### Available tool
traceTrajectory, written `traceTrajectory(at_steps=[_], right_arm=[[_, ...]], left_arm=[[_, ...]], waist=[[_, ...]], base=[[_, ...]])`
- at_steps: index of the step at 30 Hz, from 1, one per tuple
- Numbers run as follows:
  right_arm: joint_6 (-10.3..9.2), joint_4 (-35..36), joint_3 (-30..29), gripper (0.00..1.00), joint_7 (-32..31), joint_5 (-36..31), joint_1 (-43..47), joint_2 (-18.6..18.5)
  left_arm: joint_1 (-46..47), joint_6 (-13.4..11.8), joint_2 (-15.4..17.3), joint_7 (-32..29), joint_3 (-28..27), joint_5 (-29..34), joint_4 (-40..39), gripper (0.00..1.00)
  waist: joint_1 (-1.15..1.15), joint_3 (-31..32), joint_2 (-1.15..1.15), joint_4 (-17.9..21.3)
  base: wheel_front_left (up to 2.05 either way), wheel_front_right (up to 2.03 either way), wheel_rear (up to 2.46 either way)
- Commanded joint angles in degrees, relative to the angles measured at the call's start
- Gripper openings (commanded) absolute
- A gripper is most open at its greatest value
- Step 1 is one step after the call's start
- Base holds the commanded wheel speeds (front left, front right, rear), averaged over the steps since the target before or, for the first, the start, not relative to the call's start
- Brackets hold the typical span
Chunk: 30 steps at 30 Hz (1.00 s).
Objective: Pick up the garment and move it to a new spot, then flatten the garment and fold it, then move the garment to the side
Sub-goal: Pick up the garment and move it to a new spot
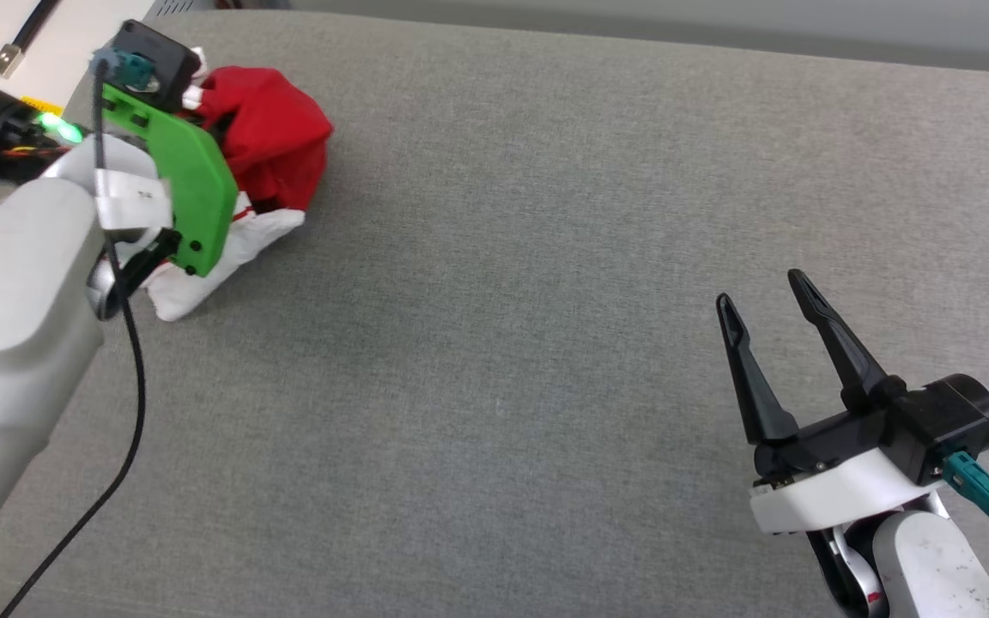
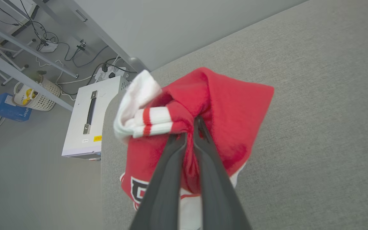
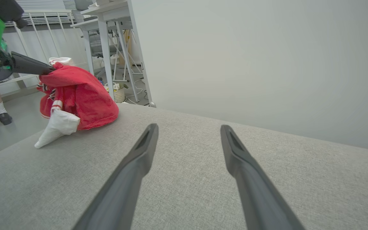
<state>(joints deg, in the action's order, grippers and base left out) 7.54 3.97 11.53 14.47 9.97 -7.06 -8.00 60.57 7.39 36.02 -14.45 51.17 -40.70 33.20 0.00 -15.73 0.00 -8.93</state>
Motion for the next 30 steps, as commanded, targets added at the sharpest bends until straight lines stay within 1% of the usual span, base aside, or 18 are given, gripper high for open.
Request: traceTrajectory(at_steps=[1, 4, 9, 13, 19, 24, 27, 30], right_arm=[[-0.05, 0.1, -0.3, 1.0, 0.5, 0.5, 0.7, 0.3], [-0.05, 0.5, -0.8, 1.0, 0.5, 0.5, 1.1, 1.0], [-0.05, 1.0, -2.2, 1.0, 0.5, 0.1, 1.5, 1.9], [-0.05, 1.3, -3.9, 1.0, 0.5, -0.3, 1.7, 2.9], [-0.05, 2.4, -7.8, 1.0, 0.5, -1.5, 1.8, 4.3], [-0.05, 3.3, -11.9, 1.0, 0.5, -1.9, 1.4, 5.0], [-0.05, 3.6, -14.4, 1.0, 0.5, -1.1, 0.9, 5.1], [-0.05, 3.4, -16.5, 1.0, 0.5, 1.0, 0.3, 5.1]], left_arm=[[1.2, 0.1, -1.3, 0.9, 0.9, 1.0, -1.2, 0.0], [1.3, 0.1, -3.1, 1.8, 2.8, 2.1, -3.4, 0.0], [2.6, 0.1, -7.2, 2.7, 6.6, 3.9, -6.7, 0.0], [4.0, 0.1, -11.8, 4.2, 9.9, 5.1, -7.8, 0.0], [5.9, 0.1, -20.5, 7.3, 16.5, 6.9, -5.5, 0.0], [5.4, 0.1, -28.6, 10.0, 21.2, 8.5, -3.4, 0.0], [3.3, 0.1, -31.4, 10.2, 22.0, 9.0, -2.9, 0.0], [-1.6, 0.1, -32.7, 7.0, 22.1, 13.3, -4.0, 0.0]], waist=[[0.0, 2.6, 0.0, 2.9], [0.0, 3.4, 0.0, 5.2], [0.0, 3.2, 0.0, 9.4], [0.0, 2.2, 0.0, 12.5], [0.0, -0.3, 0.0, 16.6], [0.0, -2.8, 0.0, 18.4], [0.0, -4.4, 0.0, 18.7], [0.0, -6.0, 0.0, 19.0]], base=[[0.0, 0.0, 0.0], [0.0, 0.0, 0.0], [0.0, 0.0, 0.0], [0.0, 0.0, 0.0], [0.0, 0.0, 0.0], [0.0, 0.0, 0.0], [0.0, 0.0, 0.0], [0.0, 0.0, 0.0]])
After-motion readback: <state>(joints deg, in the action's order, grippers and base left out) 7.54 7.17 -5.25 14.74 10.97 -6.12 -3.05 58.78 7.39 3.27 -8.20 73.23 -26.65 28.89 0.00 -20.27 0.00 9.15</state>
